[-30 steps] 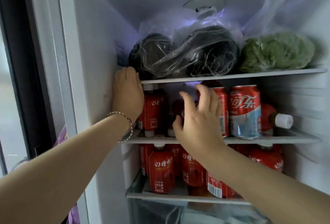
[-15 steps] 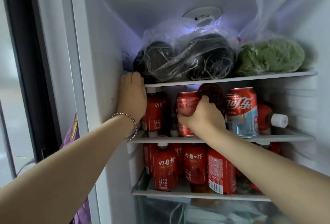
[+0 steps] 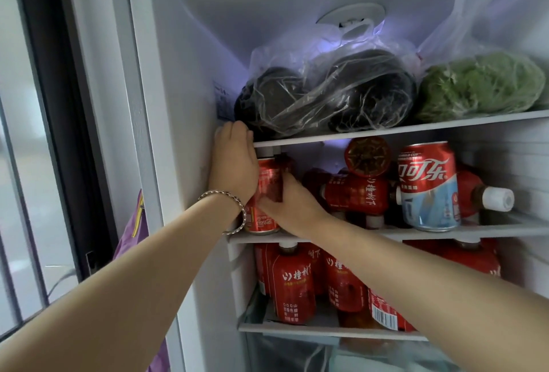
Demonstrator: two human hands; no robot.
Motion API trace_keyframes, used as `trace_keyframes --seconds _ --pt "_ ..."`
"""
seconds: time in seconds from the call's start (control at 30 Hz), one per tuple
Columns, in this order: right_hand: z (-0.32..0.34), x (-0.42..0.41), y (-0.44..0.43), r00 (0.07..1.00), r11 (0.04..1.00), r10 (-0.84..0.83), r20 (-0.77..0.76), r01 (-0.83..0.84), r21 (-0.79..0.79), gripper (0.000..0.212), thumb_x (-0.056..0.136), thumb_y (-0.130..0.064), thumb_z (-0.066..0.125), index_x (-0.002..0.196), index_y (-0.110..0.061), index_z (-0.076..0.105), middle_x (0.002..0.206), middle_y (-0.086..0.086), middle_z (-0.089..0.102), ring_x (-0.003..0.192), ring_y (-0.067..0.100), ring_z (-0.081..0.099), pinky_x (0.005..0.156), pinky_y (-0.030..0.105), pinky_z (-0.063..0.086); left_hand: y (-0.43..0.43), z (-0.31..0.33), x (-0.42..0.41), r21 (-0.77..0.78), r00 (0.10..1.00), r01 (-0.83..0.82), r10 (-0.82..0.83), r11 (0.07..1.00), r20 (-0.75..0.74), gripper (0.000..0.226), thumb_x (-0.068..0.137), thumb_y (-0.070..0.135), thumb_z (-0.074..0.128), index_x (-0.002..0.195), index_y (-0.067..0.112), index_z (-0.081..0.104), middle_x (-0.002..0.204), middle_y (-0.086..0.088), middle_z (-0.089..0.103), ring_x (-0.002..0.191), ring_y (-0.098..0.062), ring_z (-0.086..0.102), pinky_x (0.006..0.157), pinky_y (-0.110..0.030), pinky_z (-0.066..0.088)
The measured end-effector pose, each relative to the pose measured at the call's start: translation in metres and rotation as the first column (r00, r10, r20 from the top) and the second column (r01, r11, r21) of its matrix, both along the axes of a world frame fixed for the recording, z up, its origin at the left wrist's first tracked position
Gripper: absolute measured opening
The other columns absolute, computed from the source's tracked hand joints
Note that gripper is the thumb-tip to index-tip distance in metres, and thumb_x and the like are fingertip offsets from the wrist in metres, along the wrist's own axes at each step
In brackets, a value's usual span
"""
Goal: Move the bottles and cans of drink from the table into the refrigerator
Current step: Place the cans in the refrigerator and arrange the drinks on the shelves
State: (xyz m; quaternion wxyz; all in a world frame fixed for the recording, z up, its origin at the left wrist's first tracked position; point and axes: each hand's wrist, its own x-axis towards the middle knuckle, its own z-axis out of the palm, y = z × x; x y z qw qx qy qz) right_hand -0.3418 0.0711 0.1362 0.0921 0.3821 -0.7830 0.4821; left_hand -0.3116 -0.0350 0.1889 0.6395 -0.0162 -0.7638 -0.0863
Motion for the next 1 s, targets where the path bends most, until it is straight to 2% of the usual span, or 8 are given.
trace_keyframes --seconds 0.13,0.27,0.4,0.5,0.6,0.83,0.93,1.0 --pt "-0.010 0.009 -0.009 0.981 0.981 -0.193 -0.014 0.193 0.006 0.094 0.063 -0.050 0.080 0.133 -0.008 0.033 0.130 0.011 0.038 0.119 0.027 0.045 0.101 0.038 0.041 -0.001 0.000 0.001 0.018 1.000 0.015 -0.015 1.000 0.015 0.024 0.093 0.009 0.032 0.081 -0.001 0.051 0.088 -0.023 0.052 0.084 -0.036 0.047 0.075 -0.036 0.032" --pt "-0.014 0.003 -0.011 0.997 0.992 -0.080 0.022 0.082 -0.095 0.065 0.066 -0.038 0.083 0.118 -0.009 0.056 0.115 0.008 0.060 0.106 0.022 0.059 0.090 0.029 0.047 0.000 -0.001 0.002 0.023 0.999 0.037 -0.037 0.999 0.018 0.023 0.093 0.009 0.033 0.080 0.000 0.050 0.087 -0.022 0.050 0.084 -0.035 0.046 0.074 -0.034 0.031" --pt "-0.012 -0.002 0.001 0.999 0.999 0.034 -0.001 -0.034 0.006 0.053 0.075 -0.038 0.075 0.116 -0.009 0.059 0.114 0.004 0.064 0.107 0.016 0.059 0.085 0.020 0.044 -0.001 -0.002 0.001 0.003 1.000 0.019 -0.019 1.000 0.010 0.022 0.092 0.011 0.033 0.079 0.002 0.049 0.085 -0.020 0.050 0.082 -0.034 0.046 0.072 -0.032 0.029" --pt "-0.008 -0.014 0.024 0.955 0.975 -0.154 -0.254 0.188 0.117 0.053 0.087 -0.046 0.059 0.123 -0.009 0.055 0.123 0.008 0.054 0.117 0.023 0.051 0.097 0.031 0.043 0.001 -0.004 0.001 -0.013 1.000 0.007 -0.007 1.000 0.003 0.022 0.091 0.012 0.033 0.079 0.002 0.048 0.084 -0.020 0.049 0.081 -0.034 0.046 0.072 -0.035 0.031" --pt "-0.001 -0.031 0.053 0.709 0.743 -0.259 -0.656 0.580 0.334 0.046 0.094 -0.029 0.050 0.133 -0.007 0.044 0.134 0.015 0.041 0.124 0.030 0.038 0.101 0.034 0.035 0.003 -0.005 0.001 -0.005 1.000 -0.009 0.008 1.000 -0.006 0.023 0.092 0.014 0.032 0.081 0.001 0.049 0.086 -0.019 0.049 0.082 -0.032 0.046 0.073 -0.036 0.033" --pt "0.009 -0.044 0.041 0.645 0.322 -0.220 -0.732 0.757 0.569 0.062 0.096 -0.019 0.044 0.147 0.000 0.015 0.146 0.024 0.030 0.135 0.038 0.027 0.108 0.037 0.028 0.002 -0.005 0.000 -0.013 1.000 -0.014 0.014 1.000 -0.011 0.035 0.091 0.023 0.023 0.083 0.001 0.050 0.089 -0.019 0.050 0.084 -0.033 0.046 0.076 -0.041 0.037" --pt "0.016 -0.047 0.034 0.628 0.250 -0.164 -0.761 0.773 0.583 0.056 0.096 -0.019 0.043 0.145 -0.003 0.023 0.146 0.015 0.032 0.136 0.037 0.023 0.110 0.036 0.024 0.002 -0.005 0.001 -0.001 1.000 -0.008 0.008 1.000 0.003 0.029 0.092 0.018 0.028 0.083 0.001 0.050 0.089 -0.019 0.050 0.085 -0.033 0.046 0.077 -0.039 0.036" --pt "0.018 -0.048 0.039 0.616 0.311 -0.140 -0.775 0.771 0.556 0.057 0.093 -0.022 0.049 0.143 -0.005 0.028 0.144 0.012 0.035 0.135 0.034 0.025 0.109 0.034 0.024 0.002 -0.005 0.001 -0.003 1.000 -0.011 0.011 1.000 -0.001 0.026 0.092 0.016 0.030 0.083 0.002 0.050 0.089 -0.018 0.049 0.084 -0.033 0.046 0.076 -0.035 0.034"
